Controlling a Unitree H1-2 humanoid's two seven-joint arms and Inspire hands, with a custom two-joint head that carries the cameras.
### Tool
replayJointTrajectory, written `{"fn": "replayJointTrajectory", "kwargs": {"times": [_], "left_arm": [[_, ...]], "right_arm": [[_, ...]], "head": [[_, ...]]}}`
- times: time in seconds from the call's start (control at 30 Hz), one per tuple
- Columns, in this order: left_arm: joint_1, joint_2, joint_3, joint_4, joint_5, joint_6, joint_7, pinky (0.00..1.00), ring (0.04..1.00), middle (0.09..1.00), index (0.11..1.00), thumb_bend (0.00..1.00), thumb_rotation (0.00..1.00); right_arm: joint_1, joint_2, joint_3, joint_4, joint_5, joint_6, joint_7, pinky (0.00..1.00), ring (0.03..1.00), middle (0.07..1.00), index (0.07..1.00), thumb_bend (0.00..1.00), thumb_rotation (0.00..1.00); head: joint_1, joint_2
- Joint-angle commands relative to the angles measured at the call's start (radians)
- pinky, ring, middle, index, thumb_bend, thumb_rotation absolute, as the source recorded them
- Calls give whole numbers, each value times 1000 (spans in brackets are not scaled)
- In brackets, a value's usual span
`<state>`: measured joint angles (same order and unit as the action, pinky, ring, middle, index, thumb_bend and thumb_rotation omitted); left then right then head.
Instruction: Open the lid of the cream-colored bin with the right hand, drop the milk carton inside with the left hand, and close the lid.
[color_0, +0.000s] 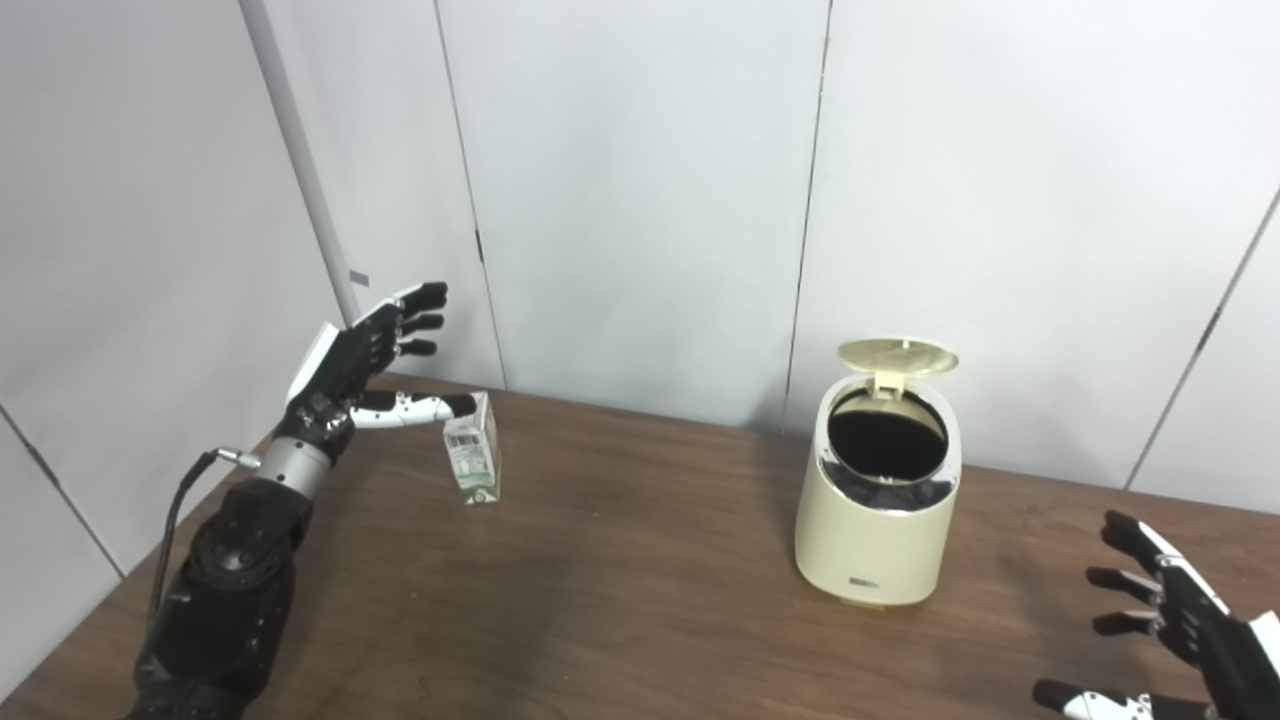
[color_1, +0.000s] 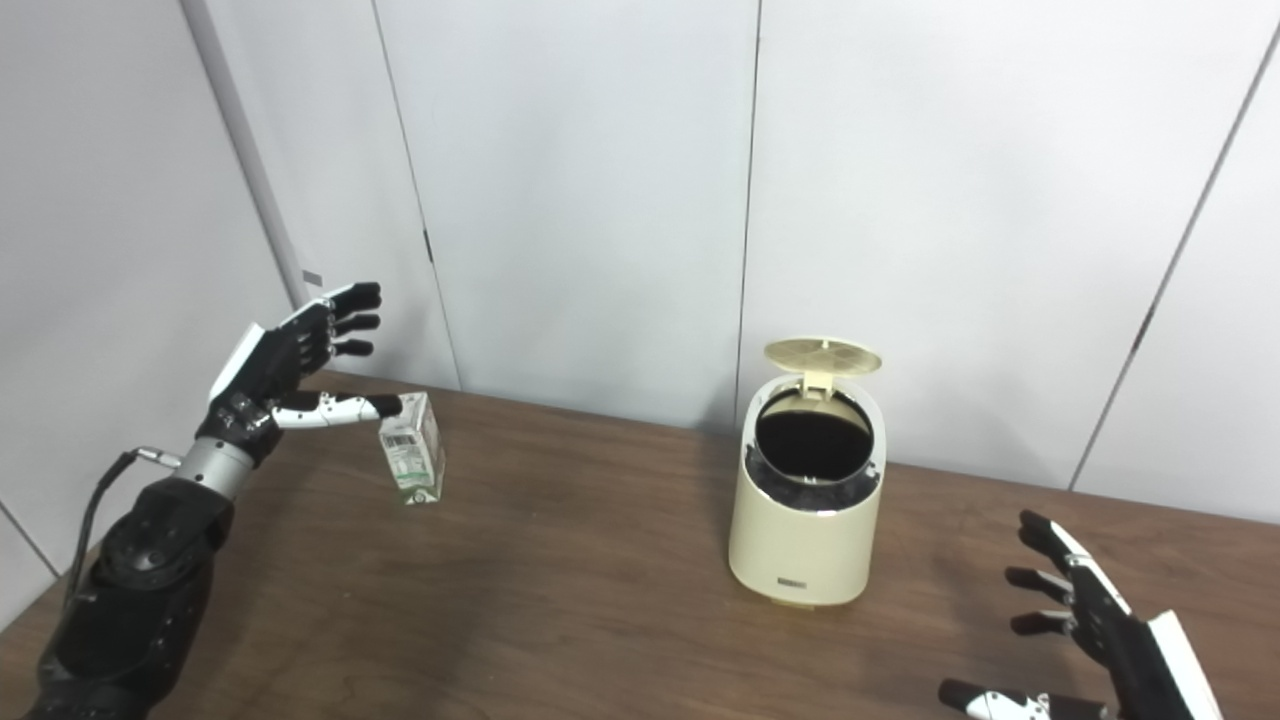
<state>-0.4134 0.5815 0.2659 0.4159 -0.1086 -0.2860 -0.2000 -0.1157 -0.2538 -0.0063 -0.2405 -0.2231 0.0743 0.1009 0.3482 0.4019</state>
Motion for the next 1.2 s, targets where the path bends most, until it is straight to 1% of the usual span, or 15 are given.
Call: {"fn": "replayJointTrajectory", "kwargs": {"times": [0.0, 0.07, 0.13, 0.17, 0.23, 0.3, 0.37, 0.47, 0.5, 0.63, 0.73, 0.87, 1.03, 1.17], "left_arm": [[-51, 25, -4, 5, -9, -29, -6, 821, 862, 878, 912, 1000, 251], [-53, 23, -12, 33, -15, -35, -17, 850, 877, 886, 924, 1000, 273], [-58, 21, -19, 66, -20, -53, -26, 878, 899, 904, 932, 1000, 250], [-60, 23, -25, 80, -9, -59, -24, 882, 901, 907, 934, 1000, 248], [-60, 27, -38, 101, 24, -64, -8, 895, 904, 902, 927, 1000, 299], [-61, 26, -45, 115, 37, -69, 2, 963, 914, 891, 904, 1000, 328], [-60, 21, -47, 125, 40, -71, 7, 986, 920, 885, 887, 1000, 337], [-62, 13, -49, 149, 41, -79, 15, 991, 939, 890, 881, 1000, 333], [-66, 11, -51, 165, 42, -90, 17, 997, 944, 892, 889, 1000, 334], [-83, 4, -56, 235, 42, -149, 23, 1000, 957, 916, 982, 1000, 336], [-88, -6, -55, 250, 40, -158, 35, 962, 944, 928, 999, 1000, 316], [-93, -15, -57, 267, 53, -164, 64, 901, 911, 917, 967, 1000, 301], [-100, -27, -50, 293, 32, -171, 75, 845, 877, 901, 924, 1000, 248], [-102, -36, -42, 304, 32, -169, 96, 812, 859, 889, 908, 1000, 241]], "right_arm": [[-29, -11, -12, -35, 3, -6, -7, 572, 779, 886, 882, 803, 157], [-29, -15, -13, -35, 4, -8, -3, 569, 778, 883, 882, 806, 170], [-28, -15, -15, -38, 15, -6, 2, 570, 780, 885, 881, 809, 175], [-28, -15, -15, -41, 18, -4, 5, 572, 780, 886, 881, 809, 169], [-25, -14, -15, -47, 11, 4, 4, 569, 782, 888, 882, 811, 167], [-23, -13, -15, -49, 3, 9, -1, 570, 784, 880, 879, 815, 165], [-19, -14, -16, -49, 5, 4, -1, 570, 781, 876, 878, 819, 170], [-15, -17, -17, -43, 7, -16, -1, 572, 775, 874, 875, 816, 174], [-13, -19, -17, -41, 5, -21, -2, 570, 777, 876, 876, 811, 166], [-6, -19, -22, -53, 5, -10, -2, 559, 776, 874, 876, 811, 155], [-1, -23, -25, -50, 3, -24, -3, 554, 770, 864, 870, 818, 174], [3, -31, -26, -36, 0, -59, -5, 539, 763, 864, 870, 806, 168], [9, -33, -30, -32, 7, -61, -7, 548, 758, 855, 859, 811, 165], [10, -33, -30, -40, 13, -52, -2, 559, 756, 854, 855, 808, 142]], "head": [[0, -1], [-2, -3], [-4, -4], [-4, -4], [-4, -2], [-4, -2], [-9, -1], [-11, 1], [-15, 1], [-17, -1], [-20, -1], [-21, 2], [-17, 2], [-17, 5]]}}
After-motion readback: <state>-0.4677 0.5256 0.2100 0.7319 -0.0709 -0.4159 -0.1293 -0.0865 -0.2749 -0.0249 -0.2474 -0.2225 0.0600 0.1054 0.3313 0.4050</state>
